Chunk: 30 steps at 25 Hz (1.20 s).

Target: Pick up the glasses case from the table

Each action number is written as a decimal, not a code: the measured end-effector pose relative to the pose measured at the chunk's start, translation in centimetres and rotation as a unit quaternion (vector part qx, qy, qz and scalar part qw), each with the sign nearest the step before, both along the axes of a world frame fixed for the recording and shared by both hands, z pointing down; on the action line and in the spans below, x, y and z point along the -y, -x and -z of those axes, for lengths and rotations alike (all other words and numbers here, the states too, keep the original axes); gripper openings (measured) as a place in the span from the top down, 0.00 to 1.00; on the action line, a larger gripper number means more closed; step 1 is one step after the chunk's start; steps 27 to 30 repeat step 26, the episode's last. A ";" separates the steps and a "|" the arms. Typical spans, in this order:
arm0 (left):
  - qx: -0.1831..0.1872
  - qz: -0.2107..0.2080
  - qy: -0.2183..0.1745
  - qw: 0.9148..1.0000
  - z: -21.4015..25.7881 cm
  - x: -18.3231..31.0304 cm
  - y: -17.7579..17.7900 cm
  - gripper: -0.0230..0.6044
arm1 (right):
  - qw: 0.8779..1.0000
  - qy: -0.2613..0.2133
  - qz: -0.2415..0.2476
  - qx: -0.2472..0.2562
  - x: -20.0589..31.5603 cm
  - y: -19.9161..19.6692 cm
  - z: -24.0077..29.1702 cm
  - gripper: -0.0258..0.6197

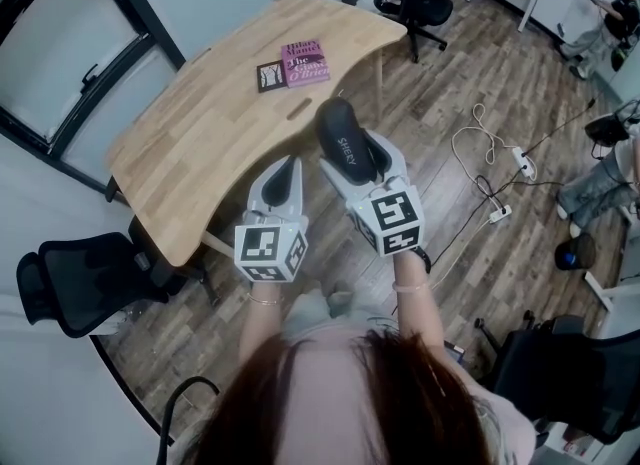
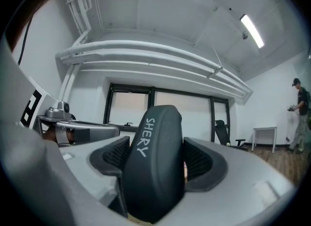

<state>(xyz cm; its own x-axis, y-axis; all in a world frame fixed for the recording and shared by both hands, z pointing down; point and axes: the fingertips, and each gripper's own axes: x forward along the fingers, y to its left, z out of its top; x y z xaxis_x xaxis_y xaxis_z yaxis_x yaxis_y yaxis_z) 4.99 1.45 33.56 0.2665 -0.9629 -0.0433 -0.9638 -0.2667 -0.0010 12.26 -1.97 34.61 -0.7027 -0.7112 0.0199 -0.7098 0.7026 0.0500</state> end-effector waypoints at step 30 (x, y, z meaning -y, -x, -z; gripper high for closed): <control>-0.015 -0.019 0.000 1.000 -0.1 -3.8 2.2 0.95 | 1.000 -0.010 -0.029 -0.003 -4.0 1.5 0.5 0.42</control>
